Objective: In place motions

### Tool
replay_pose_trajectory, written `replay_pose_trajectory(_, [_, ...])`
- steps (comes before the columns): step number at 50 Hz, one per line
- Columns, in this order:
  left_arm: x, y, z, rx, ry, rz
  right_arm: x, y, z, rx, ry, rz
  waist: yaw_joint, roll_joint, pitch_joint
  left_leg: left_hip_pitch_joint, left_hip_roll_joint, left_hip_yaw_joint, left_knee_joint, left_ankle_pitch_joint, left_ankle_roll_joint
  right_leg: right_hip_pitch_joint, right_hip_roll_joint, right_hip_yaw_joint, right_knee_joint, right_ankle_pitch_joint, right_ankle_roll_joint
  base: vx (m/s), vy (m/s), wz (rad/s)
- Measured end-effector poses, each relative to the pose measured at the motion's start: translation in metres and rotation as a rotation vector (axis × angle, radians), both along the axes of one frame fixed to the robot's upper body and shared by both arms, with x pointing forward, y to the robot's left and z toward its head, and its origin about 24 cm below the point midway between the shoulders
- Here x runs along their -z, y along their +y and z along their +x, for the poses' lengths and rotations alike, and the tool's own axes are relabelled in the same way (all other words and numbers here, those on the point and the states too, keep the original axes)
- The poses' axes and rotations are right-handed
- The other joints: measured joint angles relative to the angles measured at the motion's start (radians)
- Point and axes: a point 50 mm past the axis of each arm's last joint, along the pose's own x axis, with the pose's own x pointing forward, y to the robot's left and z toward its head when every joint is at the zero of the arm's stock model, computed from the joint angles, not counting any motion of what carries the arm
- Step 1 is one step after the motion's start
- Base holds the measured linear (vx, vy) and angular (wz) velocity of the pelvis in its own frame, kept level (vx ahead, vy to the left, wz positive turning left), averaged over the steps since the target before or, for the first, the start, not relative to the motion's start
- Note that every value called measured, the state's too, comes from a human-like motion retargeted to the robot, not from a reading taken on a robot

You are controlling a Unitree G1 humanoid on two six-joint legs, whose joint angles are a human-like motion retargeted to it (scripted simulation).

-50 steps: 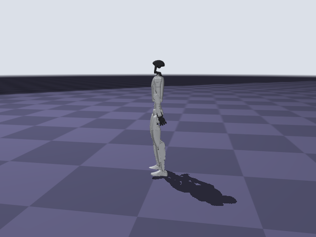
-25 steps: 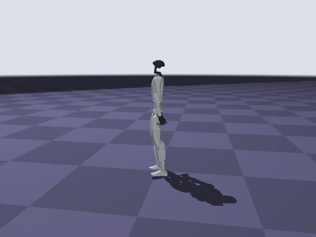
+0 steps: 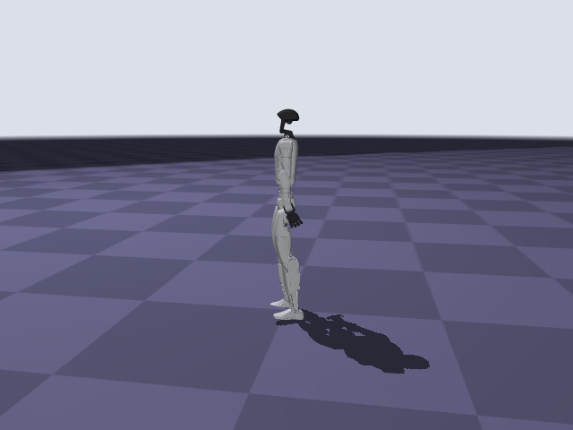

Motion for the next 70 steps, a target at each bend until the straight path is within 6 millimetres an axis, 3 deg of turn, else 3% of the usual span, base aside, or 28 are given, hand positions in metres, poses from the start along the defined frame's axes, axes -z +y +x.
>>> replay_pose_trajectory(10, [-0.002,0.003,-0.002,0.003,0.017,0.002,0.0,0.001,-0.001,0.005,0.004,0.008,-0.003,-0.001,0.008,0.001,0.0,0.002,0.0,0.002,0.0,0.002,-0.001,0.001,0.0,0.001,0.0,0.0,0.0,0.0])
replay_pose_trajectory(15, [-0.009,0.029,0.016,-0.02,0.041,-0.078,-0.002,0.001,0.01,0.088,0.002,0.065,-0.004,-0.006,-0.002,-0.008,0.002,-0.003,0.006,0.009,-0.001,0.007,-0.003,-0.013,-0.004,0.002,0.0,-0.04,-0.02,0.09])
replay_pose_trajectory(17, [-0.011,0.046,0.044,-0.072,-0.016,-0.05,-0.003,-0.001,0.031,0.17,-0.051,0.073,0.002,-0.007,-0.016,-0.012,0.002,-0.003,0.006,0.011,-0.001,0.006,-0.004,-0.016,-0.005,0.003,0.0,0.0,0.0,0.0])
replay_pose_trajectory(20, [-0.022,0.072,0.114,-0.176,-0.212,0.011,-0.008,0.003,0.09,0.347,-0.221,0.13,0.011,-0.007,-0.034,-0.016,0.001,-0.005,0.011,0.014,-0.001,0.007,-0.005,-0.017,-0.005,0.004,-0.001,0.0,0.0,0.0])
replay_pose_trajectory(22, [-0.039,0.088,0.172,-0.241,-0.386,0.027,-0.02,0.014,0.146,0.465,-0.378,0.233,0.011,-0.007,-0.044,-0.013,0.0,-0.006,0.014,0.014,0.0,0.013,-0.005,-0.02,-0.005,0.004,-0.003,0.0,0.0,0.0])
replay_pose_trajectory(24, [-0.067,0.098,0.233,-0.291,-0.583,0.025,-0.044,0.027,0.21,0.524,-0.545,0.361,0.008,-0.002,-0.054,-0.008,0.003,-0.006,0.018,0.013,0.001,0.019,-0.002,-0.022,-0.005,0.004,-0.004,-0.01,0.06,0.0])
replay_pose_trajectory(27, [-0.129,0.106,0.32,-0.329,-0.884,0.044,-0.108,0.046,0.302,0.476,-0.79,0.549,-0.001,0.011,-0.074,-0.004,0.01,-0.004,0.02,0.01,0.002,0.021,0.005,-0.018,-0.003,0.004,-0.004,-0.01,0.02,-0.02])
replay_pose_trajectory(30, [-0.214,0.115,0.391,-0.291,-1.208,0.116,-0.195,0.067,0.374,0.351,-1.04,0.712,-0.002,0.024,-0.101,-0.013,0.018,0.004,0.02,0.005,0.003,0.003,0.01,-0.008,0.001,0.003,-0.003,0.01,0.01,-0.15])
replay_pose_trajectory(32, [-0.28,0.119,0.424,-0.249,-1.419,0.165,-0.26,0.074,0.406,0.263,-1.217,0.8,0.01,0.032,-0.126,-0.027,0.022,0.013,0.019,0.001,0.002,-0.018,0.015,0.003,0.003,0.003,-0.003,0.08,0.04,-0.28])
replay_pose_trajectory(35, [-0.377,0.113,0.451,-0.187,-1.713,0.238,-0.363,0.07,0.431,0.12,-1.48,0.884,0.04,0.033,-0.168,-0.049,0.021,0.023,0.015,-0.005,0.001,-0.054,0.014,0.018,0.005,0.003,-0.002,0.1,0.05,-0.27])
replay_pose_trajectory(39, [-0.5,0.108,0.448,-0.142,-2.074,0.413,-0.504,0.054,0.423,-0.057,-1.916,0.845,0.067,0.03,-0.187,-0.069,0.02,0.035,0.011,-0.011,0.0,-0.087,0.013,0.035,0.007,0.001,0.001,0.03,0.01,-0.13])
replay_pose_trajectory(43, [-0.613,0.113,0.402,-0.121,-2.433,0.729,-0.627,0.037,0.373,-0.082,-2.401,0.763,0.063,0.03,-0.182,-0.099,0.018,0.035,0.01,-0.015,-0.002,-0.116,0.011,0.035,0.007,-0.003,0.003,-0.09,-0.03,0.03])
replay_pose_trajectory(45, [-0.656,0.121,0.37,-0.23,-2.583,0.932,-0.672,0.03,0.338,-0.064,-2.636,0.752,0.066,0.038,-0.175,-0.109,0.016,0.034,0.009,-0.016,-0.001,-0.127,0.01,0.036,0.006,-0.005,0.004,-0.12,0.1,0.02])
replay_pose_trajectory(48, [-0.702,0.132,0.32,-0.664,-2.784,1.202,-0.721,0.028,0.282,-0.059,-2.956,0.79,0.074,0.061,-0.172,-0.125,0.012,0.031,0.007,-0.019,-0.001,-0.146,0.008,0.04,0.006,-0.006,0.006,-0.05,0.15,0.0])
replay_pose_trajectory(49, [-0.712,0.134,0.303,0.749,2.729,-1.19,-0.731,0.028,0.268,-0.047,-3.025,0.815,0.076,0.069,-0.172,-0.129,0.011,0.031,0.006,-0.02,-0.002,-0.151,0.007,0.041,0.006,-0.006,0.007,-0.06,0.17,-0.01])
replay_pose_trajectory(50, [-0.719,0.137,0.287,0.798,2.62,-1.138,-0.74,0.029,0.255,0.033,2.978,-0.815,0.077,0.077,-0.173,-0.133,0.011,0.032,0.004,-0.02,-0.003,-0.156,0.006,0.042,0.005,-0.007,0.007,-0.08,0.14,0.0])
replay_pose_trajectory(53, [-0.728,0.142,0.267,0.922,2.55,-1.005,-0.759,0.034,0.226,0.035,2.869,-0.853,0.082,0.094,-0.173,-0.146,0.008,0.03,0.002,-0.02,-0.003,-0.169,0.004,0.04,0.006,-0.007,0.009,-0.1,0.1,0.06])
replay_pose_trajectory(58, [-0.73,0.142,0.264,0.86,2.636,-0.915,-0.77,0.032,0.206,0.04,2.796,-0.883,0.086,0.102,-0.16,-0.154,0.009,0.022,0.005,-0.019,-0.004,-0.169,0.002,0.03,0.004,-0.009,0.01,-0.09,0.04,0.12])
replay_pose_trajectory(63, [-0.714,0.156,0.279,0.879,2.624,-1.07,-0.763,0.03,0.222,0.041,2.872,-0.842,0.083,0.114,-0.154,-0.141,0.008,0.017,0.004,-0.019,-0.002,-0.154,0.006,0.026,0.003,-0.011,0.008,-0.01,0.03,0.03])
replay_pose_trajectory(69, [-0.681,0.164,0.313,0.88,2.725,-1.157,-0.736,0.025,0.263,0.065,3.022,-0.797,0.082,0.107,-0.141,-0.122,0.011,0.023,0.005,-0.015,-0.001,-0.138,0.009,0.031,0.007,-0.007,0.004,0.0,0.0,0.0])
replay_pose_trajectory(70, [-0.674,0.166,0.32,0.871,2.743,-1.188,-0.729,0.025,0.272,-0.08,-3.03,0.759,0.083,0.106,-0.14,-0.12,0.011,0.025,0.005,-0.014,-0.002,-0.137,0.009,0.032,0.008,-0.006,0.003,0.0,0.0,0.0])
